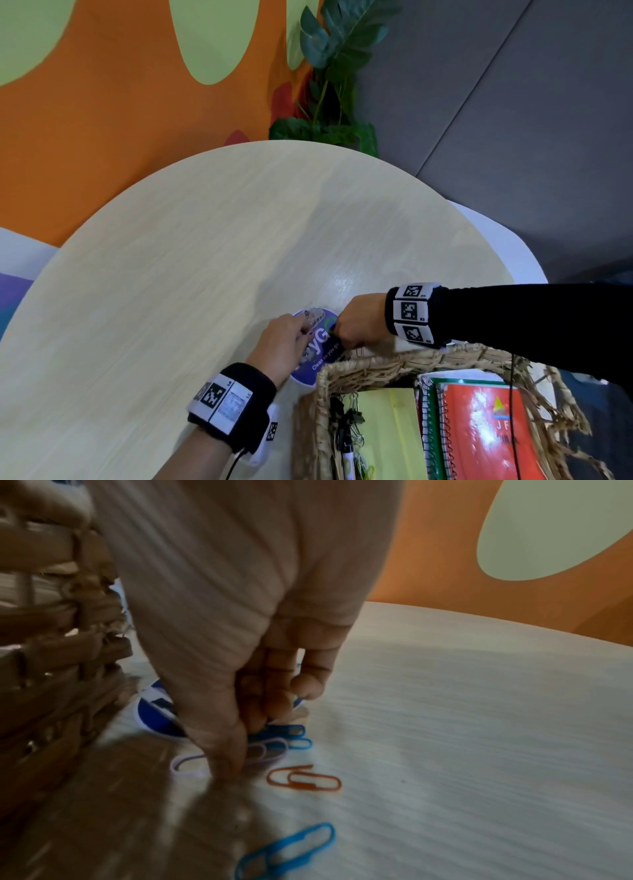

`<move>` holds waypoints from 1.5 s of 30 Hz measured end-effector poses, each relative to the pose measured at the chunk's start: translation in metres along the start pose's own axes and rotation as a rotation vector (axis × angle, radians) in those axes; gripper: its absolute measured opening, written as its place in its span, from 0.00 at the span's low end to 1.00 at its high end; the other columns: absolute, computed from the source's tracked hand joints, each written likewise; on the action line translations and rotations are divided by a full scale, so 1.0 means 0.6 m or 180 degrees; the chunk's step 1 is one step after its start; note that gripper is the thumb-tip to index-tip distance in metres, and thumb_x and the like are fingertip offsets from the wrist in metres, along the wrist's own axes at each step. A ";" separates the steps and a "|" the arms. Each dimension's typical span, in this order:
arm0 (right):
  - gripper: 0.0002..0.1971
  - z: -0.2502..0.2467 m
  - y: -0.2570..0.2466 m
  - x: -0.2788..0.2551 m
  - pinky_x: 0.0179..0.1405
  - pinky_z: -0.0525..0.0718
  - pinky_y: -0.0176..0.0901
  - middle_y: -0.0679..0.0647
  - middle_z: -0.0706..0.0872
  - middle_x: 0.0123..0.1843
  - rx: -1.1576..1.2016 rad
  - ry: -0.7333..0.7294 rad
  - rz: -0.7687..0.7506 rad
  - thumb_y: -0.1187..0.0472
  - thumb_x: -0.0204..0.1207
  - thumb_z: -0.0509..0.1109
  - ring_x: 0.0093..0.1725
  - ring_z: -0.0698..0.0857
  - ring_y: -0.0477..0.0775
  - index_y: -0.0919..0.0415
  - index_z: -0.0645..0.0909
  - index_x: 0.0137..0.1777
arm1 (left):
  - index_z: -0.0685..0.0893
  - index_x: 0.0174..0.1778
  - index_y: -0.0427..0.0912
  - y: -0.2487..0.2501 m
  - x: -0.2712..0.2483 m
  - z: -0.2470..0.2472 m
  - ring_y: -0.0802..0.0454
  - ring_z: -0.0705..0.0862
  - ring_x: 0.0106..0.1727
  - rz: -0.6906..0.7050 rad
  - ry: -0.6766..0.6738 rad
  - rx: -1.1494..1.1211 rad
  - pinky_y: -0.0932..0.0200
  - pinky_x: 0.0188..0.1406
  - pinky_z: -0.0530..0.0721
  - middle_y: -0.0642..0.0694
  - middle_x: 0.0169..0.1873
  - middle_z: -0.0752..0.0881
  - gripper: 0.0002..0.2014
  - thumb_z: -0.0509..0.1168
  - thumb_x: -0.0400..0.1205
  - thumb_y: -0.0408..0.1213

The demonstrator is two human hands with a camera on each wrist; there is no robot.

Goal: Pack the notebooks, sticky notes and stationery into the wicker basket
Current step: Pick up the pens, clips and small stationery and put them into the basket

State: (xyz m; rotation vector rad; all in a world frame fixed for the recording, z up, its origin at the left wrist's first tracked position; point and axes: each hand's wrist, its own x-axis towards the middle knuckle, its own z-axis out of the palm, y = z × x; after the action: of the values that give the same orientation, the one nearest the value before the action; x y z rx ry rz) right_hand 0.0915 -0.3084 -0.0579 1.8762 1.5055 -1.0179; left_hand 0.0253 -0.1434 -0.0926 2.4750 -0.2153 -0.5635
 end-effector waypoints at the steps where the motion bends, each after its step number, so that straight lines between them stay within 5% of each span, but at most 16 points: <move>1: 0.06 -0.009 0.000 -0.009 0.35 0.82 0.44 0.58 0.88 0.43 0.0073 0.0029 0.0041 0.62 0.77 0.67 0.41 0.85 0.62 0.62 0.85 0.48 | 0.82 0.49 0.36 -0.001 -0.004 -0.002 0.49 0.78 0.40 0.0007 0.0039 -0.0010 0.60 0.39 0.68 0.45 0.39 0.81 0.10 0.61 0.84 0.39; 6: 0.06 -0.073 -0.013 -0.109 0.33 0.67 0.46 0.59 0.80 0.38 0.0928 0.1008 0.0731 0.70 0.77 0.60 0.36 0.73 0.59 0.61 0.76 0.44 | 0.86 0.48 0.37 0.013 -0.033 -0.020 0.49 0.81 0.39 -0.0113 0.0178 -0.0254 0.65 0.36 0.65 0.45 0.37 0.84 0.08 0.64 0.82 0.37; 9: 0.14 -0.076 -0.051 -0.172 0.35 0.71 0.44 0.53 0.86 0.39 0.1729 0.1884 0.1156 0.68 0.74 0.64 0.35 0.73 0.53 0.56 0.78 0.58 | 0.87 0.47 0.41 0.025 -0.046 -0.042 0.44 0.87 0.42 -0.0183 0.0313 -0.0387 0.63 0.38 0.70 0.42 0.42 0.90 0.05 0.66 0.80 0.35; 12: 0.08 -0.056 -0.128 -0.215 0.37 0.74 0.41 0.47 0.85 0.35 0.2211 0.2355 0.1379 0.64 0.73 0.69 0.33 0.75 0.49 0.54 0.83 0.51 | 0.85 0.48 0.46 0.048 -0.068 -0.070 0.45 0.86 0.41 -0.0108 0.0546 -0.0597 0.59 0.43 0.78 0.47 0.35 0.87 0.04 0.68 0.79 0.38; 15: 0.02 -0.022 -0.217 -0.212 0.35 0.73 0.41 0.48 0.81 0.33 0.2667 0.2235 0.1485 0.65 0.72 0.69 0.33 0.76 0.52 0.59 0.83 0.41 | 0.84 0.51 0.50 0.080 -0.100 -0.098 0.51 0.83 0.35 0.0137 0.0688 -0.0837 0.60 0.39 0.77 0.53 0.28 0.83 0.07 0.68 0.78 0.37; 18: 0.04 0.010 -0.282 -0.173 0.37 0.76 0.43 0.60 0.89 0.40 0.2905 0.1503 0.1533 0.68 0.71 0.68 0.39 0.83 0.59 0.66 0.85 0.41 | 0.84 0.49 0.52 0.111 -0.133 -0.115 0.55 0.85 0.34 0.0369 0.0645 -0.0803 0.73 0.33 0.75 0.54 0.28 0.86 0.06 0.69 0.78 0.38; 22: 0.04 0.040 -0.319 -0.125 0.38 0.81 0.42 0.63 0.89 0.41 0.3397 0.1052 0.1999 0.69 0.70 0.73 0.37 0.83 0.55 0.68 0.88 0.43 | 0.85 0.45 0.48 0.142 -0.178 -0.112 0.50 0.88 0.38 0.0534 0.0406 -0.0566 0.62 0.39 0.79 0.46 0.31 0.92 0.03 0.70 0.76 0.38; 26: 0.07 0.039 -0.333 -0.102 0.34 0.83 0.41 0.65 0.90 0.40 0.3428 0.0859 0.2318 0.67 0.71 0.74 0.35 0.83 0.56 0.71 0.88 0.45 | 0.85 0.43 0.46 0.162 -0.216 -0.085 0.52 0.84 0.38 0.0595 -0.0032 -0.0139 0.60 0.41 0.79 0.49 0.33 0.90 0.02 0.69 0.76 0.37; 29: 0.10 0.038 -0.341 -0.106 0.41 0.87 0.46 0.63 0.91 0.38 0.3324 0.0802 0.2461 0.63 0.69 0.77 0.33 0.84 0.57 0.72 0.88 0.42 | 0.85 0.51 0.41 0.172 -0.224 -0.055 0.48 0.86 0.48 0.0609 -0.0370 0.0185 0.56 0.53 0.82 0.44 0.45 0.89 0.09 0.69 0.75 0.35; 32: 0.14 0.045 -0.341 -0.140 0.47 0.87 0.48 0.65 0.92 0.46 0.3547 0.1114 0.2754 0.61 0.70 0.78 0.40 0.88 0.58 0.73 0.87 0.48 | 0.85 0.58 0.41 0.190 -0.224 -0.025 0.45 0.84 0.59 0.0761 -0.0762 0.0805 0.55 0.56 0.79 0.42 0.58 0.86 0.14 0.71 0.76 0.35; 36: 0.13 0.069 -0.345 -0.200 0.43 0.80 0.41 0.59 0.91 0.52 0.3543 0.1655 0.3122 0.60 0.71 0.77 0.50 0.89 0.58 0.67 0.88 0.53 | 0.85 0.44 0.35 0.228 -0.222 0.013 0.46 0.81 0.39 0.0781 -0.1298 0.1437 0.55 0.39 0.81 0.41 0.41 0.84 0.03 0.69 0.77 0.29; 39: 0.09 0.088 -0.361 -0.226 0.41 0.84 0.44 0.58 0.92 0.48 0.3476 0.1887 0.3260 0.61 0.70 0.77 0.45 0.88 0.56 0.66 0.90 0.46 | 0.79 0.28 0.33 0.254 -0.220 0.029 0.45 0.79 0.27 0.0758 -0.1652 0.2000 0.58 0.22 0.70 0.39 0.29 0.81 0.11 0.69 0.76 0.29; 43: 0.07 0.106 -0.377 -0.239 0.48 0.89 0.48 0.57 0.93 0.46 0.3524 0.2022 0.3235 0.62 0.71 0.76 0.42 0.89 0.54 0.64 0.90 0.45 | 0.73 0.24 0.37 0.264 -0.212 0.051 0.49 0.73 0.24 0.0644 -0.1882 0.2403 0.57 0.33 0.76 0.43 0.24 0.74 0.18 0.71 0.77 0.33; 45: 0.07 0.111 -0.378 -0.240 0.49 0.89 0.48 0.56 0.92 0.47 0.3541 0.2019 0.3218 0.61 0.71 0.76 0.42 0.89 0.53 0.64 0.90 0.46 | 0.71 0.23 0.37 0.265 -0.205 0.058 0.50 0.70 0.23 0.0645 -0.1885 0.2398 0.58 0.26 0.73 0.43 0.23 0.72 0.20 0.71 0.78 0.35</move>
State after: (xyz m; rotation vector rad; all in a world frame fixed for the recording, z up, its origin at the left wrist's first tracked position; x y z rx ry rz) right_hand -0.1576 -0.3875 0.0332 3.3584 -0.1544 -0.7660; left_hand -0.1048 -0.2567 0.0161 2.8414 -1.0650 -1.3025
